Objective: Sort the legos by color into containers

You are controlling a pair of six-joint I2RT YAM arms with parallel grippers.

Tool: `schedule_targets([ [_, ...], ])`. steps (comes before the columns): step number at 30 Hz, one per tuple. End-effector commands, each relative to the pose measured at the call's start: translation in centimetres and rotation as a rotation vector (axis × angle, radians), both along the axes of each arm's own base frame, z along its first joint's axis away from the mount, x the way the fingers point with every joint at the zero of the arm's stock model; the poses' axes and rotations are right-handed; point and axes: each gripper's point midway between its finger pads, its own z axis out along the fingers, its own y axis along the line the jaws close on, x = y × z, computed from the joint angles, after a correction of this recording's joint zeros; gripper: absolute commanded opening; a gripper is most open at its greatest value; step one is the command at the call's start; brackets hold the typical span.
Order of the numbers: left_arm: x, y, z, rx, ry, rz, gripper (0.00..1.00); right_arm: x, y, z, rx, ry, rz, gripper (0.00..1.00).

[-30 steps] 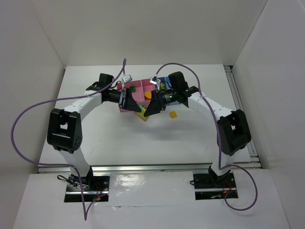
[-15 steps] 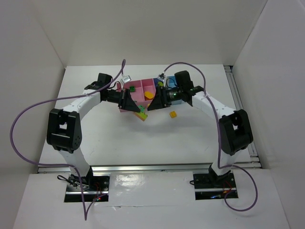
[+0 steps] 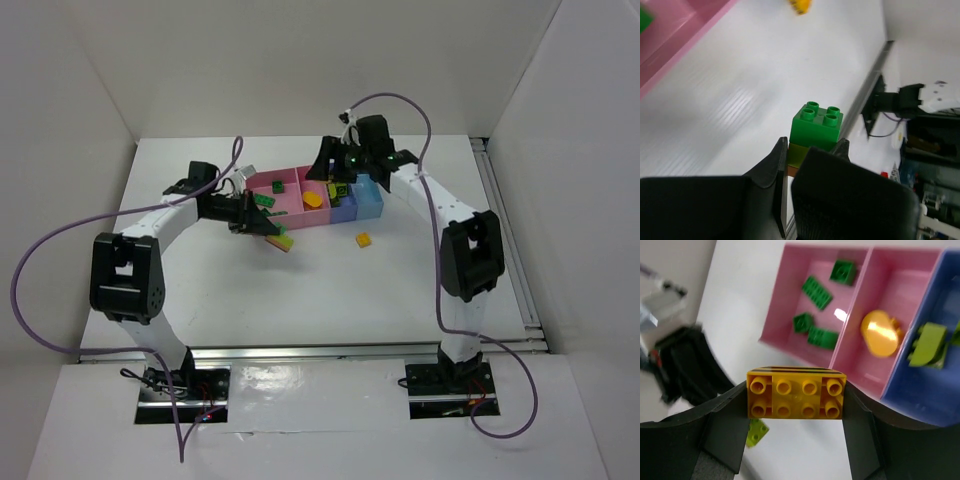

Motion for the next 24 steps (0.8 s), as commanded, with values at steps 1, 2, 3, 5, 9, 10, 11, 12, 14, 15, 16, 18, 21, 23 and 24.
schedule_targets([
  [1,0.2,1.7,1.1,0.093,-0.039,0.141,0.00,3.8,-0.5,-0.4,-0.098,-0.016,-0.144,0.40],
  [2,0.2,1.9,1.1,0.106,-0.054,0.153,0.00,4.7,-0.3,-2.3,-0.123,0.015,-0.154,0.40],
  [3,-0.1,2.0,1.0,0.106,-0.051,0.153,0.00,5.3,-0.3,-2.6,-0.132,0.016,-0.164,0.42],
  [5,-0.5,2.1,1.0,0.118,-0.036,0.158,0.00,6.6,0.5,-4.0,-0.159,0.023,-0.167,0.46],
  [9,-1.0,2.1,1.1,0.117,-0.039,0.158,0.00,8.4,1.5,-5.0,-0.185,0.019,-0.158,0.61],
  [10,-1.0,2.1,1.1,0.115,-0.031,0.163,0.00,9.1,1.7,-3.8,-0.173,-0.012,-0.168,0.64],
  [11,-1.0,2.1,1.1,0.115,-0.031,0.163,0.00,9.3,2.0,-3.8,-0.186,-0.030,-0.168,0.69],
  [12,-1.0,2.1,1.1,0.115,-0.031,0.163,0.00,9.7,2.0,-4.1,-0.196,-0.039,-0.170,0.75],
  [14,-1.0,2.0,1.5,0.107,-0.032,0.158,0.00,9.7,2.9,-3.5,-0.192,-0.049,-0.147,0.77],
  [15,-1.0,2.0,1.5,0.107,-0.032,0.158,0.00,9.9,3.0,-4.2,-0.200,-0.035,-0.145,0.77],
  [16,-1.0,2.0,1.5,0.107,-0.032,0.158,0.00,9.9,3.0,-3.8,-0.199,-0.038,-0.145,0.77],
  [18,-0.8,2.0,1.8,0.106,-0.041,0.158,0.00,9.9,3.0,-3.8,-0.204,-0.045,-0.140,0.84],
  [21,-0.8,2.0,1.8,0.106,-0.041,0.158,0.00,9.6,2.8,-3.4,-0.200,-0.052,-0.140,0.88],
  [23,-0.9,1.9,1.9,0.098,-0.040,0.153,0.00,9.3,2.4,-2.7,-0.207,-0.069,-0.147,0.83],
  [24,-0.9,1.9,1.9,0.098,-0.040,0.153,0.00,9.1,2.3,-2.5,-0.204,-0.073,-0.147,0.79],
])
